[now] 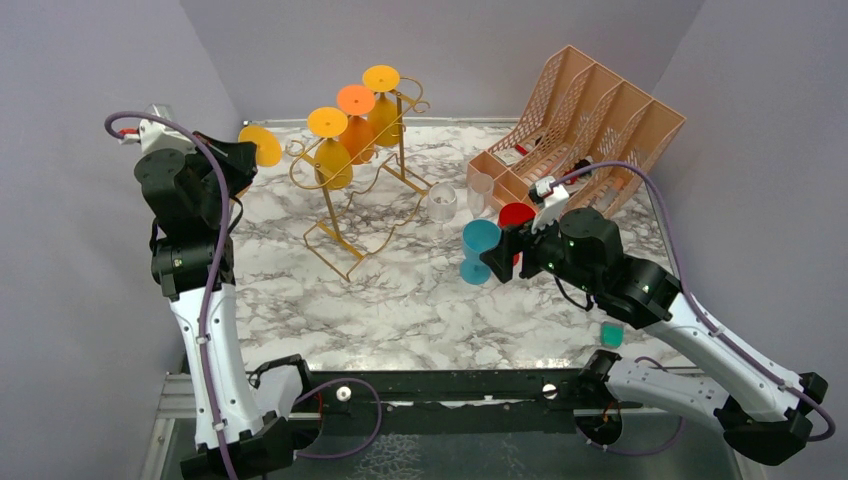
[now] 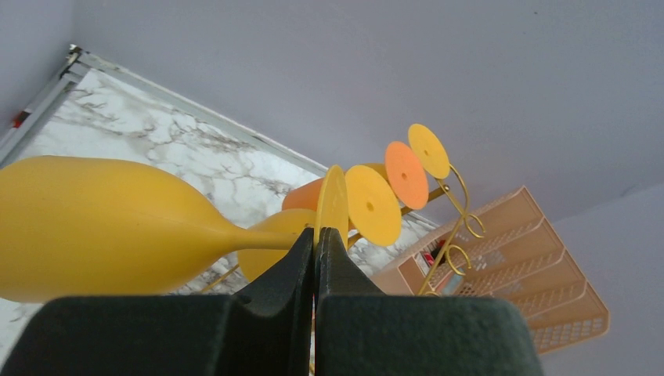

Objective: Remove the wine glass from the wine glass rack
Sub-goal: Pick up the wine glass from the wine rack, then place the wine glass at the center of the board.

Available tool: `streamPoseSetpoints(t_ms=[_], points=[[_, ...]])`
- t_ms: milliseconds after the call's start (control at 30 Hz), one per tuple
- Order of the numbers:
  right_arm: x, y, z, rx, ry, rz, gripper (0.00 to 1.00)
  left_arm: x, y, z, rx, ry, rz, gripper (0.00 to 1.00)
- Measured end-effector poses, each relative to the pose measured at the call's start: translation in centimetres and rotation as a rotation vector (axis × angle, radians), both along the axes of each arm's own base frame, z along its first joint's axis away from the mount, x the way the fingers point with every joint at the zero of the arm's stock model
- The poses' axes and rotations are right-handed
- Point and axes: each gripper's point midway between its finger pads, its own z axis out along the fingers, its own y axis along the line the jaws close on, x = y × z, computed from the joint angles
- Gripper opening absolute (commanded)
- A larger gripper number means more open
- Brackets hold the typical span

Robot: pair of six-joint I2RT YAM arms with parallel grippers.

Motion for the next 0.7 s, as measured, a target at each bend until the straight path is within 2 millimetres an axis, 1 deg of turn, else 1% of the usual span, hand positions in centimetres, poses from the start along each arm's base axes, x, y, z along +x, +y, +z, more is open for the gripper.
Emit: streamPoseSetpoints(t_ms=[67, 200, 267, 367, 433, 533, 633, 700], points=[[-0.2, 0.1, 0.3, 0.017, 0.003, 0.005, 0.77, -1.1, 0.4, -1.1, 0.000, 0.027, 0.042, 0.00], [-0.7, 0.2, 0.9, 0.058, 0.010, 0.011, 0.76, -3.3, 1.0, -2.3, 0.005, 0.056, 0.106, 0.00], [-0.9, 0.4, 1.3, 0.085, 0.015, 0.015, 0.77, -4.5, 1.0, -2.9, 0.005, 0.064, 0.125, 0.00], [-1.3, 0.7, 1.9, 0.133, 0.023, 0.022, 0.77, -6.2, 0.5, -4.7, -0.006, 0.081, 0.130, 0.00], [-1.7, 0.8, 2.0, 0.163, 0.036, 0.030, 0.77, -7.3, -0.1, -6.6, -0.020, 0.110, 0.117, 0.00], [-2.4, 0.9, 1.7, 0.199, 0.064, 0.041, 0.76, -8.8, -1.6, -9.9, -0.041, 0.168, 0.067, 0.00], [-3.1, 0.8, 0.9, 0.223, 0.091, 0.047, 0.77, -10.0, -3.5, -12.9, -0.063, 0.237, -0.019, 0.00], [-3.5, 0.7, 0.0, 0.230, 0.116, 0.047, 0.77, -10.9, -5.0, -14.4, -0.081, 0.275, -0.092, 0.00]])
